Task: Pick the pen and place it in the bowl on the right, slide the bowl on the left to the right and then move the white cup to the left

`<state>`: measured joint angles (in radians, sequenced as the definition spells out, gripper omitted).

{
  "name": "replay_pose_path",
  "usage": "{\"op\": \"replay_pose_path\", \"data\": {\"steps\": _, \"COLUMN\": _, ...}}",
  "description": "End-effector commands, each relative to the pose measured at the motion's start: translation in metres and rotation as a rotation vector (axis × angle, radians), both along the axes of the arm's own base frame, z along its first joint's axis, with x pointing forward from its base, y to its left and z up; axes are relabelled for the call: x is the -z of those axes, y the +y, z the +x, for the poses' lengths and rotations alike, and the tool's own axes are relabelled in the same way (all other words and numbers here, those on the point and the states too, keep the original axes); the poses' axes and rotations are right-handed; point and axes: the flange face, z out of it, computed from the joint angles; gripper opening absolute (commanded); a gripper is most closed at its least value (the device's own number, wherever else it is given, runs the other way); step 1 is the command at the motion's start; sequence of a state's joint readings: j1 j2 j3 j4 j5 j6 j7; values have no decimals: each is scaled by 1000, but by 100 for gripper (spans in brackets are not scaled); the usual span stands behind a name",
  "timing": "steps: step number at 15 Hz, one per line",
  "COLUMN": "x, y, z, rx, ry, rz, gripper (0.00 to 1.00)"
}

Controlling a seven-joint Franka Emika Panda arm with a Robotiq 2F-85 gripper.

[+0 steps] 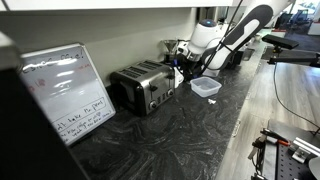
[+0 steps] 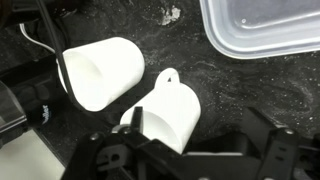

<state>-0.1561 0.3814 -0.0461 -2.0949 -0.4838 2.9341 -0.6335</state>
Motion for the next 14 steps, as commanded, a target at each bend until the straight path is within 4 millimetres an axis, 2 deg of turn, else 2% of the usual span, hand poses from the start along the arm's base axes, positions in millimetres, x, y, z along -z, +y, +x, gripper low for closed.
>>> {"op": "replay_pose_path", "data": {"steps": 1, "x": -6, "y": -9, "z": 16, "rx": -9, "ry": 11, "rz": -12, "gripper": 100}}
{"op": "replay_pose_path", "data": {"steps": 10, "x": 10, "y": -31, "z": 29, "rx": 29, "ry": 165, "rz": -7, "gripper": 100}}
{"op": "replay_pose_path", "data": {"steps": 14, "x": 18, "y": -34, "z": 36, "rx": 2, "ry": 187, "rz": 6, "gripper": 100}}
